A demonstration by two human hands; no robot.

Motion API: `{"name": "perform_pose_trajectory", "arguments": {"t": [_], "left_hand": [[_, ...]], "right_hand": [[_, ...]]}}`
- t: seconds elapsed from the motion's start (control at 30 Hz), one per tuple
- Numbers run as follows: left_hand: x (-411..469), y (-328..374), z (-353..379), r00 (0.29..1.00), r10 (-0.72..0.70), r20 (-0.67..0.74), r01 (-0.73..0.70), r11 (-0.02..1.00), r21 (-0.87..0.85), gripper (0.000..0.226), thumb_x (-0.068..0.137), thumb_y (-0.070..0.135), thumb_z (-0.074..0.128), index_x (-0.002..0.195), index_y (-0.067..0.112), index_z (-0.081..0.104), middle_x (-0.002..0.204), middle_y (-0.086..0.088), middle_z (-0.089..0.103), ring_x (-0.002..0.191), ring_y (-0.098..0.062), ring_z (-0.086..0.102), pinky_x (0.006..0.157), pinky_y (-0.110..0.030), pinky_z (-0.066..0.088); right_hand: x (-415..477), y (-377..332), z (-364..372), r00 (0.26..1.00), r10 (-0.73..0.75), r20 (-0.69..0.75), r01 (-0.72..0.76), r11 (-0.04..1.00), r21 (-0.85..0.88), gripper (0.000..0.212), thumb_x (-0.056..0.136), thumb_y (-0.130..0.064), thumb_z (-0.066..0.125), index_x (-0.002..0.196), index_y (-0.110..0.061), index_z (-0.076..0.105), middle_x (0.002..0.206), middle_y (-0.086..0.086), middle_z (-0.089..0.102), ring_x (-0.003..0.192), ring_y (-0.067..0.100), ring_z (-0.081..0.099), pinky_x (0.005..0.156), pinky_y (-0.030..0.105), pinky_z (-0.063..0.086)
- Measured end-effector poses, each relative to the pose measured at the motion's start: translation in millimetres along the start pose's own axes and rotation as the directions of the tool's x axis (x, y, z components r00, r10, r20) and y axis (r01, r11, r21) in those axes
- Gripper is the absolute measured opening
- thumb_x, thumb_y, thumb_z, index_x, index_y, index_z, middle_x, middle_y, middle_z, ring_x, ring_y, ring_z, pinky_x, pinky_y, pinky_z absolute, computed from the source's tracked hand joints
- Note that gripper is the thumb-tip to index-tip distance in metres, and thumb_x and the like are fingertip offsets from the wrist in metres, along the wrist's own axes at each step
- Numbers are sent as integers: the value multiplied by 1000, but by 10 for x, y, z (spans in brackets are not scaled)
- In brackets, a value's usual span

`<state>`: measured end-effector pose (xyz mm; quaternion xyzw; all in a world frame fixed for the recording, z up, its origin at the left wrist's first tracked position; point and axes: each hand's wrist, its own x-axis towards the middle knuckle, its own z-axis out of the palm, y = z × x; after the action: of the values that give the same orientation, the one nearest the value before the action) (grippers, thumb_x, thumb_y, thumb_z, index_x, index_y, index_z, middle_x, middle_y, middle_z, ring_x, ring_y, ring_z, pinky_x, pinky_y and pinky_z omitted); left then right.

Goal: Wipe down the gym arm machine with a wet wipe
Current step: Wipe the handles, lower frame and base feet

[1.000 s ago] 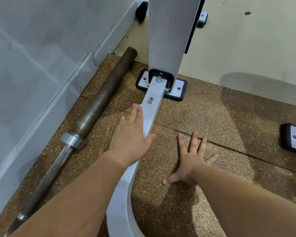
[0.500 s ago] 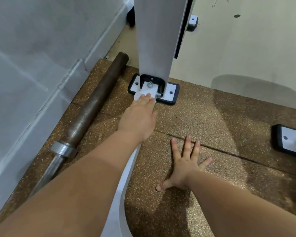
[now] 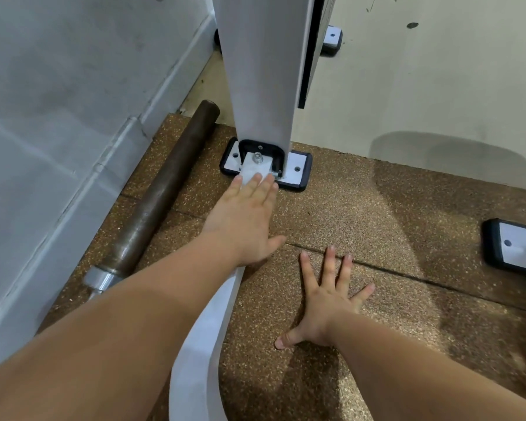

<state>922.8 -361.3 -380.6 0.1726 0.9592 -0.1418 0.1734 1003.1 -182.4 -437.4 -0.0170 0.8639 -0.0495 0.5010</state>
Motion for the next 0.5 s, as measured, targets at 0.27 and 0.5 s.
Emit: {"name": "perform_pose_trajectory", "arguments": {"t": [0.27, 0.5], "left_hand": [[256, 208, -71, 997, -80, 8, 75, 965, 251, 97, 97, 70, 25, 158, 2, -8, 167, -18, -12, 154, -36, -13, 123, -56, -11], [-238, 225, 183, 996, -67, -59, 79, 968, 239, 95, 95, 71, 10, 153, 1, -18, 161, -22, -29, 151, -36, -24, 118, -61, -18]], "right_hand": [[3, 3, 11, 1000, -3, -10, 3, 1000, 0, 170, 41, -84, 84, 129, -44, -57, 126, 7, -74, 121, 41, -63, 101, 85, -18], [7, -3, 17, 1000, 5, -21, -6, 1000, -16, 171, 40, -84, 83, 132, -43, -55, 126, 8, -73, 121, 43, -62, 101, 86, -16]]}}
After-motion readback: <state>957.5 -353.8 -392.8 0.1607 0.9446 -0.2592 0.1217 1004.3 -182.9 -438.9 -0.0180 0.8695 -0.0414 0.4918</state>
